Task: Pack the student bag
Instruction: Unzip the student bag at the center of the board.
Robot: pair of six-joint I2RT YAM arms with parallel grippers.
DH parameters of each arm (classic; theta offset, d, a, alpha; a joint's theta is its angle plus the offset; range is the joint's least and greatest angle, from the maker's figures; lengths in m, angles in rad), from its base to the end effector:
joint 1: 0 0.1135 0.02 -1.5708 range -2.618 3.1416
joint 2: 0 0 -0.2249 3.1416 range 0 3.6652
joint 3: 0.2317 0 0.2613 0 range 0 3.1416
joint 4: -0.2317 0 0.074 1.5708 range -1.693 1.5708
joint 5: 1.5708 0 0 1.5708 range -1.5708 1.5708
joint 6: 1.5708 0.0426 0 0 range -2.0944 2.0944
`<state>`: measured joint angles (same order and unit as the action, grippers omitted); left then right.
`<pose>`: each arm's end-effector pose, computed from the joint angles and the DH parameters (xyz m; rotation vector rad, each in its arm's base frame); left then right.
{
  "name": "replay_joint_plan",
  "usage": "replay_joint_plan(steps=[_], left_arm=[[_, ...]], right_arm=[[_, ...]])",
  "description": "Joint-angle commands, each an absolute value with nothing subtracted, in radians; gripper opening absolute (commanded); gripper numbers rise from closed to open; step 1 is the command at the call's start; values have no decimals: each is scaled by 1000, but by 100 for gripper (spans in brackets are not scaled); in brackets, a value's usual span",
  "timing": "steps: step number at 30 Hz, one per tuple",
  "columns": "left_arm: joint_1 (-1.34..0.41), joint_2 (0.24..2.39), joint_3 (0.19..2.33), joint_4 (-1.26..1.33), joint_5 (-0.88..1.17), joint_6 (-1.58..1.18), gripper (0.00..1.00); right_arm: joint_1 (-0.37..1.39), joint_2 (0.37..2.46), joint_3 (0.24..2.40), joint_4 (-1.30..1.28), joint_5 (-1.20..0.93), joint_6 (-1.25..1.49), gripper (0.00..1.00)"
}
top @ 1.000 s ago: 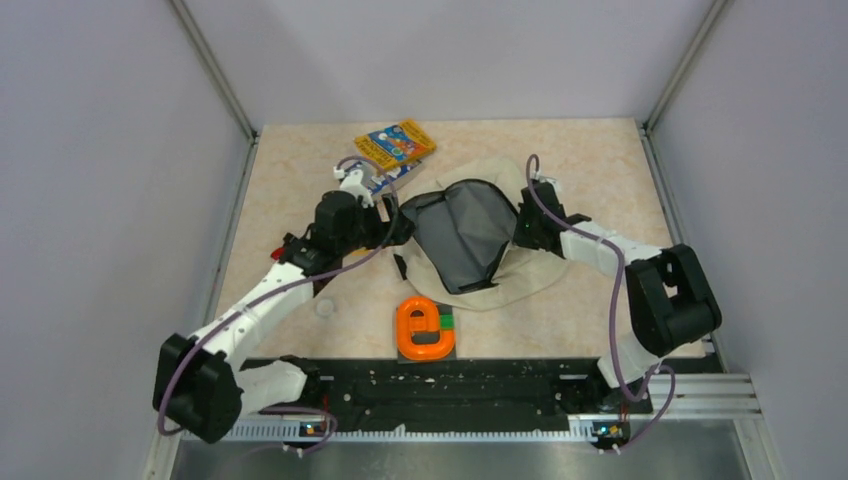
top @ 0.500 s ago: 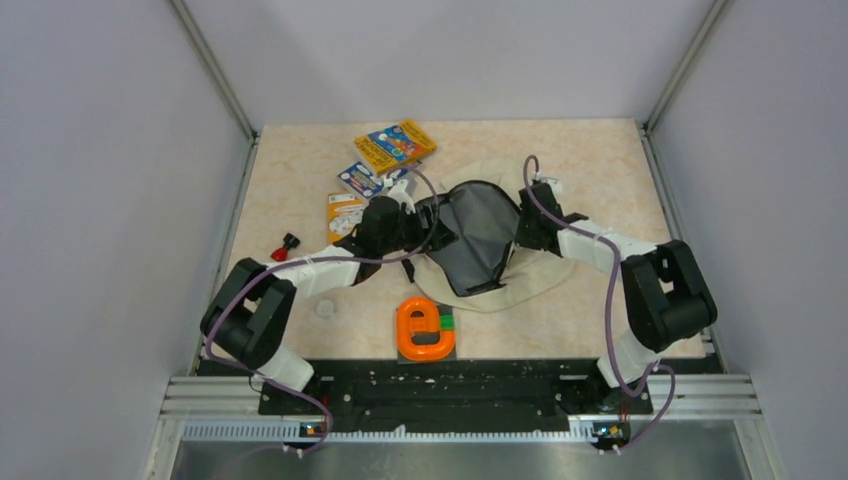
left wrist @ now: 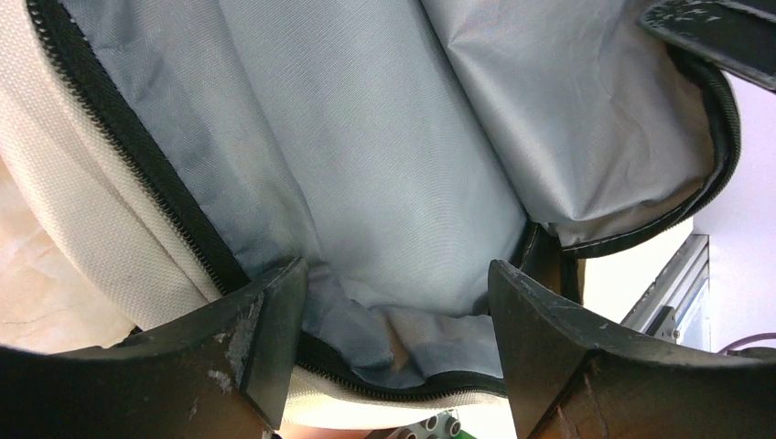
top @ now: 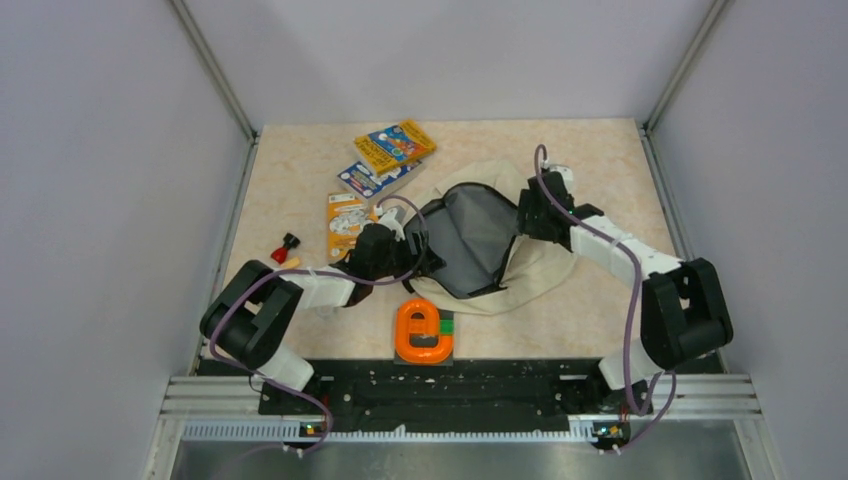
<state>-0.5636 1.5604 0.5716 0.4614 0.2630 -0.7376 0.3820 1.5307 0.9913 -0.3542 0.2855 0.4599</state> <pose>0.2537 -0.1734 0.1010 -0.0251 2.2607 -1.0221 0.3125 0.1126 0.1696 0.2160 2.4061 0.0307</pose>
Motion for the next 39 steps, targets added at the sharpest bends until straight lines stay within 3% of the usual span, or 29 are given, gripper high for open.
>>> replay_joint_plan(steps=[1, 6, 11, 18, 24, 29, 39], left_arm=[[-565, 1553, 567, 469, 271, -740, 77], [-565, 1537, 572, 460, 280, -739, 77], [-565, 1525, 577, 449, 278, -737, 77], [-565, 1520, 588, 431, 267, -726, 77], [-564, 1507, 588, 391, 231, -713, 78], [-563, 1497, 571, 380, 206, -706, 78], [-561, 1475, 621, 342, 232, -649, 80]], right_arm=[[371, 1388, 1038, -402, 261, 413, 66], [394, 1278, 1023, -390, 107, 393, 66], [545, 1215, 1017, -347, 91, 384, 61], [587, 1330, 950, -203, -119, 470, 51], [555, 1455, 958, -346, 79, 509, 43], [399, 1464, 817, -271, 5, 581, 43], [374, 1503, 797, -221, 10, 566, 44]])
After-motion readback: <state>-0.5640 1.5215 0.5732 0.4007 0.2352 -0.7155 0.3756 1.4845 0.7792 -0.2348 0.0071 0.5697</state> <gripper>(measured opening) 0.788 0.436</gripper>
